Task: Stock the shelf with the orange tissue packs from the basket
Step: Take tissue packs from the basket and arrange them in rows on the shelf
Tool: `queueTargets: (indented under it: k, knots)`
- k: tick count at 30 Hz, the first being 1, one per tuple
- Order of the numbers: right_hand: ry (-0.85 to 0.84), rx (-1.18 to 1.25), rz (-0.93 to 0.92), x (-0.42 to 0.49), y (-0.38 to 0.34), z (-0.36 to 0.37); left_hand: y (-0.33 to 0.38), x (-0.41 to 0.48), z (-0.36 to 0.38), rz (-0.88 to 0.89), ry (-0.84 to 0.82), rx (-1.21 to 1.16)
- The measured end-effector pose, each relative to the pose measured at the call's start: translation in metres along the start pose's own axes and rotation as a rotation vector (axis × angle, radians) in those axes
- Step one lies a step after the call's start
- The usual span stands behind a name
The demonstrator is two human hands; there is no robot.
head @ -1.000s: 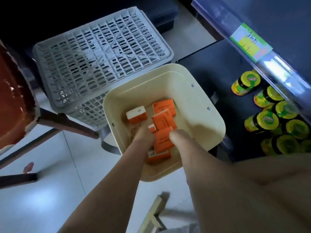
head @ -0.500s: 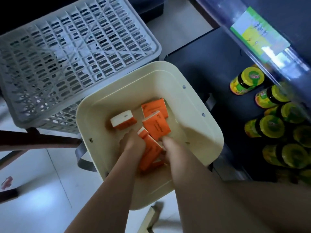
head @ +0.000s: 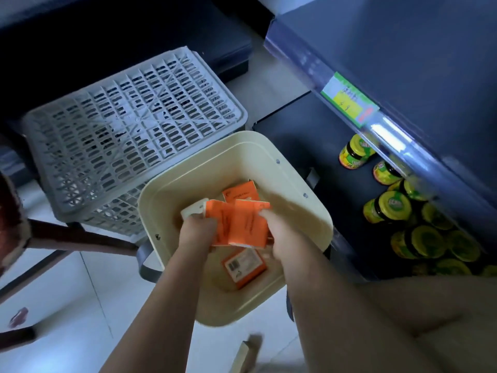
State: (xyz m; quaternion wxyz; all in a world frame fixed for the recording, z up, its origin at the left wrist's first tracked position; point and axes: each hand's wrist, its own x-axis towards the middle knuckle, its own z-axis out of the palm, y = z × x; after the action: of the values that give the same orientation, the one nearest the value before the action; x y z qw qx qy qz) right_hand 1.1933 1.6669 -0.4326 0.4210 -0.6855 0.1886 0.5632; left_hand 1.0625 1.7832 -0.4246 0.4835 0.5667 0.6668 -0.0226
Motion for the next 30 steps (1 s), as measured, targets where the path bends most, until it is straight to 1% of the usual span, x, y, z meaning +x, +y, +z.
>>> queueTargets:
  k: [3, 5, 8, 10, 12, 16, 20, 22, 25, 27, 30]
  knots:
    - [-0.033, 0.054, -0.135, -0.027, -0.024, -0.004, 0.019, -0.023, -0.019, 0.025, -0.047, -0.167]
    - [-0.088, 0.036, -0.256, -0.053, -0.037, -0.006, 0.029, -0.037, -0.032, 0.063, -0.088, -0.243]
    - [-0.096, 0.021, -0.453, -0.099, -0.057, -0.011, 0.047, -0.066, -0.054, 0.187, -0.141, -0.311]
    - [-0.064, 0.005, -0.561, -0.129, -0.069, -0.018, 0.060, -0.090, -0.067, 0.257, -0.164, -0.346]
    - [-0.032, -0.022, -0.644, -0.159, -0.078, -0.028, 0.074, -0.112, -0.077, 0.373, -0.157, -0.365]
    - [0.098, -0.132, -0.827, -0.219, -0.086, -0.055, 0.107, -0.158, -0.093, 0.587, -0.156, -0.329]
    - [0.214, -0.165, -1.032, -0.267, -0.081, -0.100, 0.141, -0.213, -0.098, 0.777, -0.238, -0.295]
    - [0.332, -0.196, -1.142, -0.289, -0.074, -0.129, 0.159, -0.239, -0.094, 0.869, -0.306, -0.291]
    - [0.435, -0.208, -1.278, -0.320, -0.057, -0.184, 0.186, -0.280, -0.075, 0.974, -0.389, -0.264]
    - [0.500, -0.173, -1.330, -0.343, -0.040, -0.224, 0.199, -0.313, -0.051, 1.066, -0.489, -0.230]
    - [0.542, -0.086, -1.385, -0.376, -0.008, -0.287, 0.213, -0.364, -0.010, 1.202, -0.635, -0.173]
